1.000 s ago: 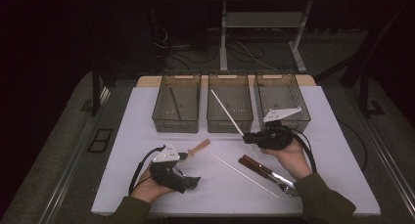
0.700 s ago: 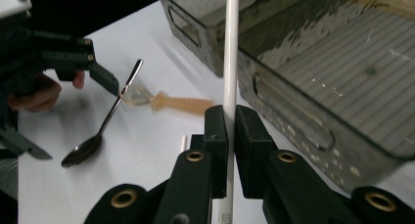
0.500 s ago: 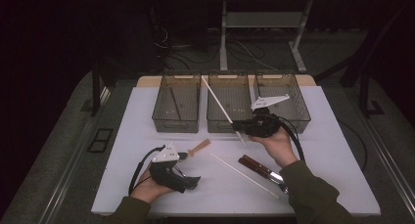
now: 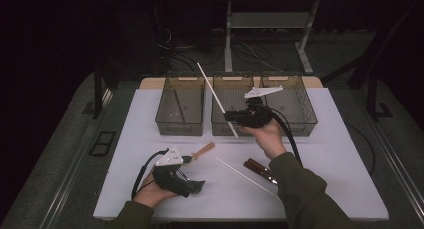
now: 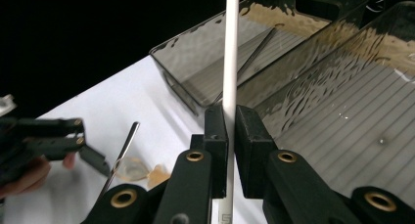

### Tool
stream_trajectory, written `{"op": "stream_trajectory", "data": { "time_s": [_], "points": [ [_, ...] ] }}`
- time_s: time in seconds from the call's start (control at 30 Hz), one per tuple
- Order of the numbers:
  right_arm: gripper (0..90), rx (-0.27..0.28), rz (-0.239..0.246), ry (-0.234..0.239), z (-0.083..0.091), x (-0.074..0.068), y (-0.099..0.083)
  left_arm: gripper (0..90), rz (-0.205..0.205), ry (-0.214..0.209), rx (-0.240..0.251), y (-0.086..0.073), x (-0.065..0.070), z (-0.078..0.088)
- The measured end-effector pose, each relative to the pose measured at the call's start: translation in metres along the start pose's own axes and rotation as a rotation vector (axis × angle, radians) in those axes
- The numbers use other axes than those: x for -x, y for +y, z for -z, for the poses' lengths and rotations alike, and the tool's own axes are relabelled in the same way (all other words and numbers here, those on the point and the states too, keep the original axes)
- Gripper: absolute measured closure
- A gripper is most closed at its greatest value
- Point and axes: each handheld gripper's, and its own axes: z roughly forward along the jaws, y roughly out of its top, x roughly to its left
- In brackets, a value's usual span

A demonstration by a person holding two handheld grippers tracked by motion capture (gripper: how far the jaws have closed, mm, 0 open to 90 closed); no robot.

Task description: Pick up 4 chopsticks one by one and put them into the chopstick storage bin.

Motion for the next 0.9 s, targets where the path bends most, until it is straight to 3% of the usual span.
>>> {"op": "stream_trajectory", "data": {
  "time_s": [0.43,0.9],
  "points": [
    [84.3,0.012,0.021,-0.047,-0.032,-0.006,0.035,3.8,0.003,0.0,0.002,0.0,0.0,0.0],
    [84.3,-0.007,0.034,-0.052,-0.086,-0.023,0.063,3.8,0.004,-0.007,0.017,0.001,0.0,0.003]
  ]
}}
